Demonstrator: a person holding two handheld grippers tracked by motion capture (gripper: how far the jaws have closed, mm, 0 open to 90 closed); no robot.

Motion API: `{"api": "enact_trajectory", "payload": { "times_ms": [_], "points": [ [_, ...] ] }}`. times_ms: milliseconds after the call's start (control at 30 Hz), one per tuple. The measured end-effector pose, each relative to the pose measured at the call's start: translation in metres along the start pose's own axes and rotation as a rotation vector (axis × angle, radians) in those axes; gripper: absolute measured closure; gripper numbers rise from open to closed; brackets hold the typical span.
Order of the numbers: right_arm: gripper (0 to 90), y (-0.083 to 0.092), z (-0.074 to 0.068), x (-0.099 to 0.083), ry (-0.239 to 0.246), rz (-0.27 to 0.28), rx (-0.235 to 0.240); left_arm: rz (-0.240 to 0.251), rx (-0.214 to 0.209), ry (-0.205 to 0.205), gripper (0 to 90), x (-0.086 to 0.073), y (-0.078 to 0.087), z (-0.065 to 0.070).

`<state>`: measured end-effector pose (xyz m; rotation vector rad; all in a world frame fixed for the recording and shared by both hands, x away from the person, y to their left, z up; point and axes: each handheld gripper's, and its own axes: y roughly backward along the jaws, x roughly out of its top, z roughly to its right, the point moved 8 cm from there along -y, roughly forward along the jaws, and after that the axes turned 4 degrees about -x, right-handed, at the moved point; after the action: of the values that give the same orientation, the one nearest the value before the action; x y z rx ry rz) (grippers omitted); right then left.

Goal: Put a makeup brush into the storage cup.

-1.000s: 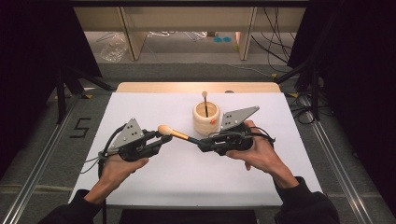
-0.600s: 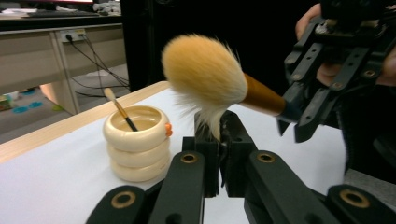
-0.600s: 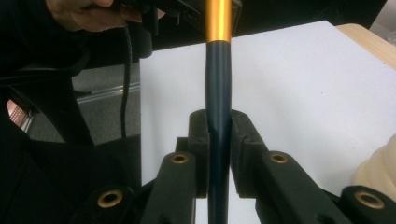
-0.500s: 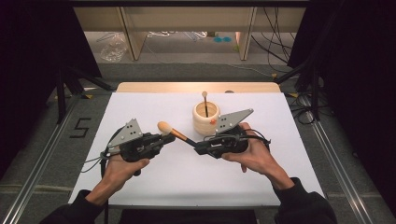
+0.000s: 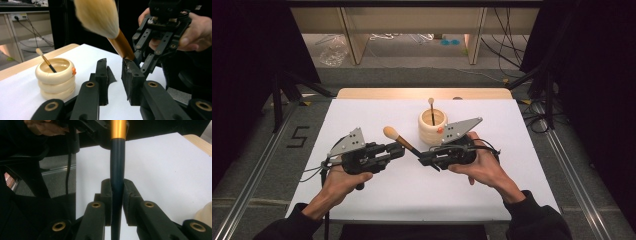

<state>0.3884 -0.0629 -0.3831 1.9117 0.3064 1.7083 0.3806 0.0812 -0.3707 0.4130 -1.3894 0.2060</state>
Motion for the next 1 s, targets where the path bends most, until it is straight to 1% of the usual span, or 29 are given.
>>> {"api": "enact_trajectory", "payload": {
  "times_ms": [33,167,200,267,367,400,433,467,500,600,633,667,733,767,800,867,900,933,1000],
  "points": [
    [81.1,0.000,0.000,0.000,0.004,0.000,0.000,0.004,-0.017,-0.001,72.2,0.000,-0.001,0.002],
    [81.1,-0.002,-0.002,0.001,0.012,0.013,0.006,0.005,-0.041,-0.011,68.7,0.002,-0.002,0.008],
    [81.2,-0.002,-0.003,0.001,0.018,0.006,0.013,0.008,-0.042,-0.007,68.4,0.002,-0.003,0.009],
    [81.1,-0.004,-0.003,0.001,0.019,0.010,0.009,0.015,-0.056,0.004,67.3,0.002,-0.003,0.009],
    [81.2,-0.004,-0.004,0.000,0.024,0.004,0.016,0.027,-0.066,0.025,67.3,0.003,-0.004,0.010],
    [81.1,-0.004,-0.004,0.000,0.025,0.003,0.017,0.032,-0.079,0.034,67.0,0.003,-0.004,0.010],
    [81.1,-0.005,-0.005,0.001,0.027,0.010,0.015,0.040,-0.084,0.051,66.4,0.003,-0.004,0.010],
    [81.2,-0.005,-0.006,0.000,0.030,0.000,0.022,0.041,-0.085,0.050,66.1,0.003,-0.005,0.009],
    [81.2,-0.006,-0.007,0.000,0.033,0.001,0.024,0.039,-0.092,0.037,66.5,0.003,-0.005,0.009],
    [81.1,-0.008,-0.007,0.000,0.028,0.006,0.029,0.044,-0.089,0.046,70.2,0.003,-0.005,0.010],
    [81.1,-0.008,-0.008,-0.001,0.028,0.000,0.033,0.047,-0.096,0.047,71.8,0.004,-0.004,0.010],
    [81.1,-0.008,-0.007,-0.001,0.029,0.001,0.031,0.057,-0.102,0.061,73.5,0.005,-0.004,0.010],
    [81.1,-0.010,-0.007,-0.001,0.029,0.004,0.026,0.059,-0.117,0.061,76.2,0.006,-0.004,0.011],
    [81.1,-0.011,-0.007,-0.002,0.029,0.006,0.029,0.060,-0.122,0.062,76.5,0.006,-0.004,0.012],
    [81.1,-0.010,-0.008,-0.002,0.030,0.000,0.035,0.061,-0.130,0.054,76.7,0.006,-0.005,0.012],
    [81.1,-0.011,-0.008,-0.002,0.035,-0.003,0.035,0.058,-0.142,0.081,76.8,0.005,-0.005,0.012],
    [81.1,-0.012,-0.008,-0.002,0.035,0.004,0.033,0.059,-0.141,0.085,75.7,0.005,-0.006,0.012],
    [81.1,-0.012,-0.009,-0.002,0.034,0.004,0.033,0.060,-0.146,0.083,73.7,0.006,-0.007,0.013],
    [81.1,-0.012,-0.009,-0.002,0.037,-0.002,0.041,0.057,-0.146,0.079,73.3,0.005,-0.007,0.013]
  ]
}}
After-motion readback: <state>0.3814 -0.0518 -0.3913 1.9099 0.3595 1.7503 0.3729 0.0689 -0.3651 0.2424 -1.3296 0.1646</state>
